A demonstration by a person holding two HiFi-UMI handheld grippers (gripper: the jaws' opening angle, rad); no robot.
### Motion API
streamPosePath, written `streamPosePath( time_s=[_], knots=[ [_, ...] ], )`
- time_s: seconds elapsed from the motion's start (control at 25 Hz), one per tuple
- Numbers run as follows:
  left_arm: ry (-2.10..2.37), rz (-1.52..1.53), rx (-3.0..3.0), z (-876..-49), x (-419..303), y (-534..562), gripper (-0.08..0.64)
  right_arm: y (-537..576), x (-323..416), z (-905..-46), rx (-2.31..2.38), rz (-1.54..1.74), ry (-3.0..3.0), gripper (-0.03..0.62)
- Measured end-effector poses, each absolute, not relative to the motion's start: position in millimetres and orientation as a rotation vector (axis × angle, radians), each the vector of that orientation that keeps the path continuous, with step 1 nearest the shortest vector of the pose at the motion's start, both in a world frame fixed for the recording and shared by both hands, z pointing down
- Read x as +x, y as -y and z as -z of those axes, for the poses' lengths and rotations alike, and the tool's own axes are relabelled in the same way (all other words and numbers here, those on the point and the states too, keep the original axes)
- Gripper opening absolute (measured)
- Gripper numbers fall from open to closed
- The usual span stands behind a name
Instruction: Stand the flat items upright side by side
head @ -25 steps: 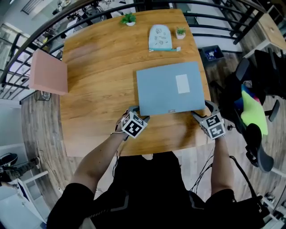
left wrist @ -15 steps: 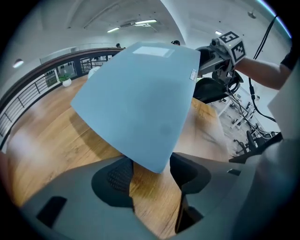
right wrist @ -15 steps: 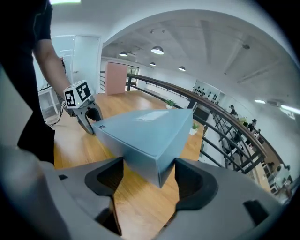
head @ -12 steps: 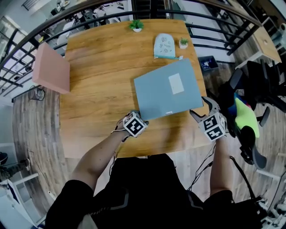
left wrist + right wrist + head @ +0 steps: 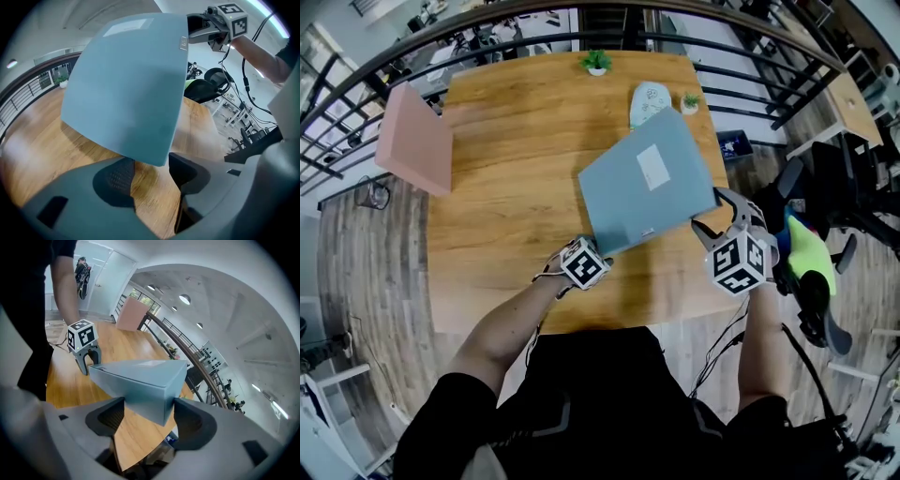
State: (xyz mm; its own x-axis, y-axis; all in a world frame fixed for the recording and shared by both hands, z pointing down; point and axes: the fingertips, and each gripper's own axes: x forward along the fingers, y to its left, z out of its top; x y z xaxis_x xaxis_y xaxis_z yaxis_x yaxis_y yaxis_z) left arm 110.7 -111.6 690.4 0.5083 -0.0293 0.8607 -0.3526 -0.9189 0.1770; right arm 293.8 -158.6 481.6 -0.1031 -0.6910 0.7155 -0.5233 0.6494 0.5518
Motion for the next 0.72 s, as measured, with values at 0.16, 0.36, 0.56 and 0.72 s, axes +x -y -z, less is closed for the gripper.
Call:
streamPosePath(
  time_s=[0.16, 0.36, 0.56, 0.72],
  knots=[
    [0.324, -1.378, 2.394, -697, 108, 115, 0.245, 167, 281, -479, 0.939, 0.257, 1.724, 0.339],
    [0.32, -1.355, 2.365, -700, 112, 118, 0.247, 180, 267, -467, 0.868, 0.407, 1.648, 0.336],
    [0.305, -1.335, 2.361, -704, 116, 117, 0.262, 186, 247, -454, 0.79, 0.583, 1.59, 0.333],
    [0.338, -1.322, 2.372, -707, 113, 121, 0.272, 190, 227, -448, 0.723, 0.697, 1.576, 0.331]
  ],
)
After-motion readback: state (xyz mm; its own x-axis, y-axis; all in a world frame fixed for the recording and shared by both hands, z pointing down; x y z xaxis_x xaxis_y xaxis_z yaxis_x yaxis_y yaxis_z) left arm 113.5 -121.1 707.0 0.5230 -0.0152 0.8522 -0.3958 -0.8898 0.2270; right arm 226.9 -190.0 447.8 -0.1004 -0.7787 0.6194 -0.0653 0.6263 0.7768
